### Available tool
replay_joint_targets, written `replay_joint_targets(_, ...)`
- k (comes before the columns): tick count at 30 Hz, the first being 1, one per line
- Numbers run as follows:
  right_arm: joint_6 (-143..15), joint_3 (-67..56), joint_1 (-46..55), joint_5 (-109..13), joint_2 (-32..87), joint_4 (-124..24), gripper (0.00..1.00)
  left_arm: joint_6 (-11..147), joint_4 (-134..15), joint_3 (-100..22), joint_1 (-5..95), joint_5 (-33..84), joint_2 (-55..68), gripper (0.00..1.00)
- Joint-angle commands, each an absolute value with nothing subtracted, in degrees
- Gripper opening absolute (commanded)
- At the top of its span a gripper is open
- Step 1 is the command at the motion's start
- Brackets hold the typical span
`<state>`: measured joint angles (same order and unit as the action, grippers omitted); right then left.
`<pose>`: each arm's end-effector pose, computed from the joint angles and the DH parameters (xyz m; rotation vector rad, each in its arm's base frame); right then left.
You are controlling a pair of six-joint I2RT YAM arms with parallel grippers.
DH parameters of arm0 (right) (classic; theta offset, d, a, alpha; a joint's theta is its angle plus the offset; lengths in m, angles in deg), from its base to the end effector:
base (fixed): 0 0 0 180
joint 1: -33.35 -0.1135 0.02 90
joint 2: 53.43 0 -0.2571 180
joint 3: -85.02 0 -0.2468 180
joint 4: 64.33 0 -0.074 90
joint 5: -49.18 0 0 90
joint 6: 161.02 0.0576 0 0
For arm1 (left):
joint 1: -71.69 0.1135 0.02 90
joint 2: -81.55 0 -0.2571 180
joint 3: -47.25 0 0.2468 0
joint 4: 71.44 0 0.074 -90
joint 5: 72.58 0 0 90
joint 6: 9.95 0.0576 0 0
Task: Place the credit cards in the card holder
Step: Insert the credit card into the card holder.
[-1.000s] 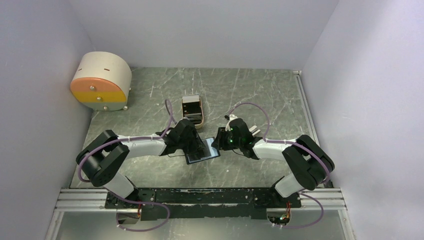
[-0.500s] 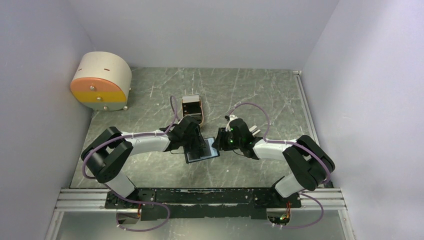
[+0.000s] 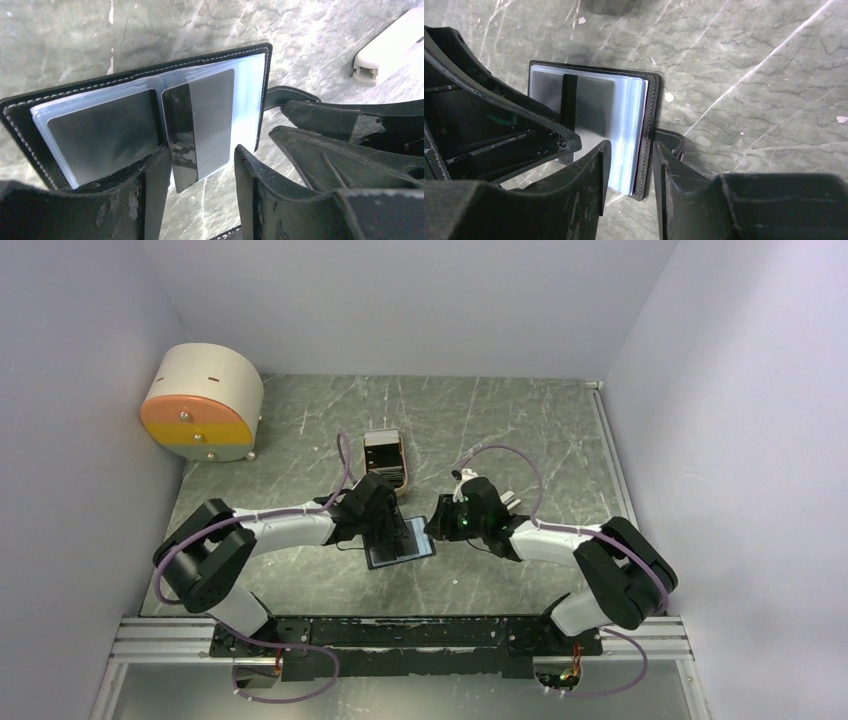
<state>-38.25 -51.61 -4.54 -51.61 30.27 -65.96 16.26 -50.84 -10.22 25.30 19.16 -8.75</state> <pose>0.2158 0.1816 0.1277 -0.2141 2.3720 0.8440 0.2106 -0.2236 0.1311 -0.3951 2.6719 -0.7553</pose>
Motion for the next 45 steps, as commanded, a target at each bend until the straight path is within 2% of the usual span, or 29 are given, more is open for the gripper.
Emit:
replay_joint_targets(1,-38.0,-52.6,-4.5,-50.3,27.4,-65.5,0.4,16.7,-45.4,-10.5,25.0,17.2,-5.4,0.54)
replay_joint_targets(24,-37.6,-53.6,-4.5,-50.9,25.7,-66.3,0.4,18.3,-50.3,-12.6,25.0,17.9,-10.0,0.51)
replay_joint_targets(45,-36.7,-53.9,-4.6,-51.3,27.0,-67.3,0.38,21.1,-62.4,-10.8,24.9,22.5,-10.8,0.5)
